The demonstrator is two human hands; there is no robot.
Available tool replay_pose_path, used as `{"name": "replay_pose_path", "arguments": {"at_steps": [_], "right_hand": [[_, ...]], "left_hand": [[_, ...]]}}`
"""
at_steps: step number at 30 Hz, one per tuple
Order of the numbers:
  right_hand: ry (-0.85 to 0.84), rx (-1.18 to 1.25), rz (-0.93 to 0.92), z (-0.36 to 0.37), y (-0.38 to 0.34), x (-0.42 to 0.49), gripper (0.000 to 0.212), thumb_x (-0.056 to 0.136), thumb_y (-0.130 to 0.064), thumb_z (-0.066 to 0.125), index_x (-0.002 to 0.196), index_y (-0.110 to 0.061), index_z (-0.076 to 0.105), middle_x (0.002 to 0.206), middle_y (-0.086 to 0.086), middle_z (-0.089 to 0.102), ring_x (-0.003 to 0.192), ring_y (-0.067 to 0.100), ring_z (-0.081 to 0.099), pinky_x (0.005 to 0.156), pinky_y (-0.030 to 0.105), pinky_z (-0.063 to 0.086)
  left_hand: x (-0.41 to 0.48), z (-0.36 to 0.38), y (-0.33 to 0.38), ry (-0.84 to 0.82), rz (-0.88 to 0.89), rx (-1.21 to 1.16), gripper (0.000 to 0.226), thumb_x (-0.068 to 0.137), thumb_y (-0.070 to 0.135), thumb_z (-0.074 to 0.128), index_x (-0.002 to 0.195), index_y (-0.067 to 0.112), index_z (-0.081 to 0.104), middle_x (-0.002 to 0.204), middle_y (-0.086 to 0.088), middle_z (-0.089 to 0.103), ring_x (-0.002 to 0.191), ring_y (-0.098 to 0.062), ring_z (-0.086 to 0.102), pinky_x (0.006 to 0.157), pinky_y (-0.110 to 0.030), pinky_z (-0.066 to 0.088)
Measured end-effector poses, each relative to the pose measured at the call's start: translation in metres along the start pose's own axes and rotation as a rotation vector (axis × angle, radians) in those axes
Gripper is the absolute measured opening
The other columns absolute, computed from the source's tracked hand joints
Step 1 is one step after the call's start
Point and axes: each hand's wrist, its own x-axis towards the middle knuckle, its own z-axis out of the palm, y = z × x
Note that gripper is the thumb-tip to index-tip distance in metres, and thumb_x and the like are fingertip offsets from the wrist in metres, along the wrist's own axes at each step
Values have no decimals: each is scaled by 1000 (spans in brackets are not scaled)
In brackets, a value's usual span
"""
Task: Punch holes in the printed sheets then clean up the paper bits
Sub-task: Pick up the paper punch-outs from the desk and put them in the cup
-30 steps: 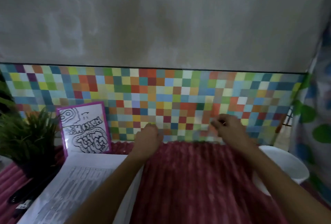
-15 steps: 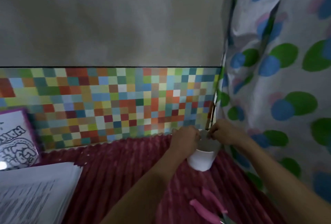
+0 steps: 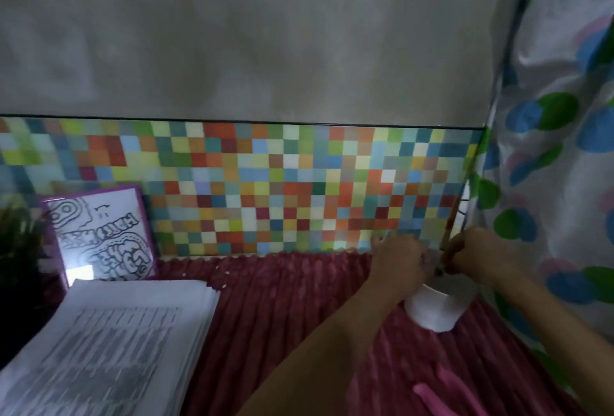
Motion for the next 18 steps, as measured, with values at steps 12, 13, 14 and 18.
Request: {"name": "replay_pose_path", "arguments": {"at_steps": [12,13,14,18], "right_hand": [[-5,-82,13,-13,-16,-10,23,83,-3,62,93,-16,79,100,7,74,75,18,65,63,27,52],[-14,-78,13,-15,-15,-12,25,85,-4,61,96,-16,79,102,7,74,69,15,62,55,22,47],[-23,-68,13,-16,-13,-14,27,86,-3,59,99,-15,78,104,7,73,69,14,61,53,20,43],[-21,-1,26,-19,-10,-17,31,88,-1,54,104,-15,77,112,5,72,86,17,63,58,17,43]], "left_hand": [[11,13,-16,-81,-26,-352,18,78,7,71,96,8,75,102,-7,73,97,-26,65,88,-39,50],[14,14,-17,-109,-47,-407,23,78,5,72,101,7,73,105,-9,72,99,-26,65,87,-37,51],[16,15,-15,-151,-65,-443,27,79,3,70,106,8,70,108,-10,71,101,-26,65,89,-37,52],[20,17,-17,-231,-94,-496,42,82,-3,59,122,9,63,114,-10,71,109,-23,65,96,-37,48]]}}
